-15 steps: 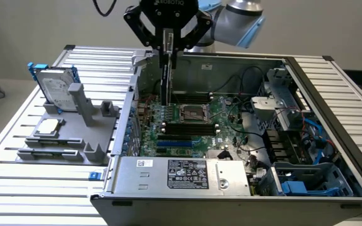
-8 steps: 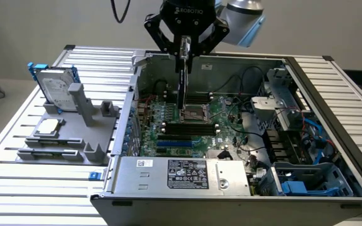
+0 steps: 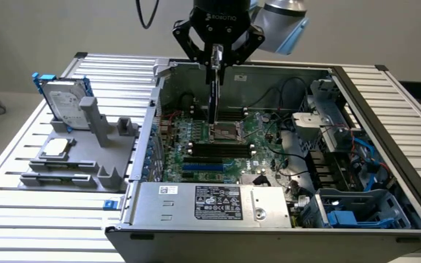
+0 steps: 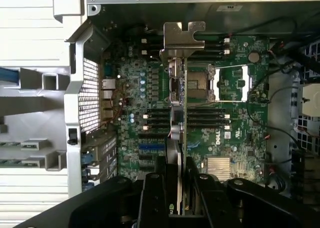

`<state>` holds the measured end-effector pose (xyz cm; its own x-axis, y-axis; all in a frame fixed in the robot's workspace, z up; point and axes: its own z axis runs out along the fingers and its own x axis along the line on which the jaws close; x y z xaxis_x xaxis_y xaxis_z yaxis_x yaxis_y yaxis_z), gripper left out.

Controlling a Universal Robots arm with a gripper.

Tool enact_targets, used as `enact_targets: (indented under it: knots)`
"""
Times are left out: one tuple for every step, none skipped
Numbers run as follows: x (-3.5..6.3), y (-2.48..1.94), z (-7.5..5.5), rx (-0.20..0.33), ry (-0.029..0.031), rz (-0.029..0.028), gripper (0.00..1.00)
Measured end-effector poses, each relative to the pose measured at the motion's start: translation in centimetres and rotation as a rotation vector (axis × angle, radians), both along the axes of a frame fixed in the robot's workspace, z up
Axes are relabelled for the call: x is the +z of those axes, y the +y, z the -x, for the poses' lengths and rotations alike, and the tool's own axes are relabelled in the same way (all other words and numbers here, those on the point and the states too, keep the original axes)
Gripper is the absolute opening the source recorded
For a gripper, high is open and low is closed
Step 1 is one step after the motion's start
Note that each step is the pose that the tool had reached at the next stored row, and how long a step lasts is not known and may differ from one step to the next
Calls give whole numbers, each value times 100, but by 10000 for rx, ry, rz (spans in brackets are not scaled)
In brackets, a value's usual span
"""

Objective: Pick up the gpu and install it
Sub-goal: 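Pick up the gpu and move the gpu toward the slot, then insert the gpu into the slot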

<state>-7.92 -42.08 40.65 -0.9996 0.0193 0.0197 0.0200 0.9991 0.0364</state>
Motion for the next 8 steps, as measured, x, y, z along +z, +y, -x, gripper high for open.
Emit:
enact_targets:
  knots:
    - [0, 0, 1, 0, 5, 1, 26]
    - [0, 0, 1, -1, 6, 1, 26]
    - [0, 0, 1, -2, 7, 1, 26]
    - [1, 0, 1, -1, 7, 2, 26]
    - [1, 0, 1, -2, 7, 2, 26]
    - [1, 0, 1, -2, 7, 2, 26]
    - [1, 0, 1, -2, 7, 2, 26]
    - [1, 0, 1, -1, 7, 2, 26]
